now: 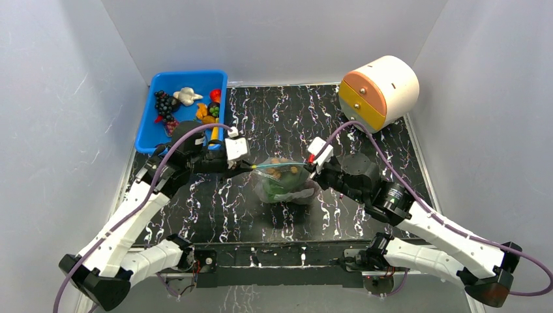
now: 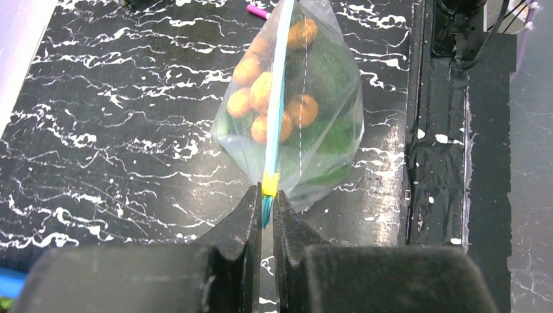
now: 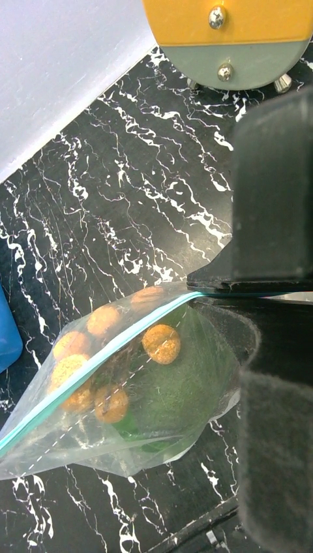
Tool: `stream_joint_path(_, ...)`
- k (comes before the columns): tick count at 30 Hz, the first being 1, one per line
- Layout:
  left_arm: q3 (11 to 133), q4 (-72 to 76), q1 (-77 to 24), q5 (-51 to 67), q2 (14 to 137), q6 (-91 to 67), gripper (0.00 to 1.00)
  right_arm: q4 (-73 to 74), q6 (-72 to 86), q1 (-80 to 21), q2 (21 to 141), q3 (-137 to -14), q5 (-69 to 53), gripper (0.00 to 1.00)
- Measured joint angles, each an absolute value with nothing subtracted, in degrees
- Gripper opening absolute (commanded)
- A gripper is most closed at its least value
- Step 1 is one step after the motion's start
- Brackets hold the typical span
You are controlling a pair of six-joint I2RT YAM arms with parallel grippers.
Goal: Place the food in the zip-top bag and seal the zipper
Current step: Zip the zipper food storage bag at the center of the board.
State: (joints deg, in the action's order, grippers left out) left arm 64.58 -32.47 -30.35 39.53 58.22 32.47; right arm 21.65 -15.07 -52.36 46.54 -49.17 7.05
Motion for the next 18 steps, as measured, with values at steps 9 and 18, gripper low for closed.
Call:
stream_joint_path(9,63.0,-34.3,-30.3,36.9,54.6,32.3,0.00,21.1,-13.1,-52.4,44.1,-46.8,2.0,0.00)
stream_joint_path(18,61.9,-33.9,-30.3,31.8,52.3,30.1,0.30,19.4,-10.7,-51.7,45.1,-45.7,-4.8,0.00)
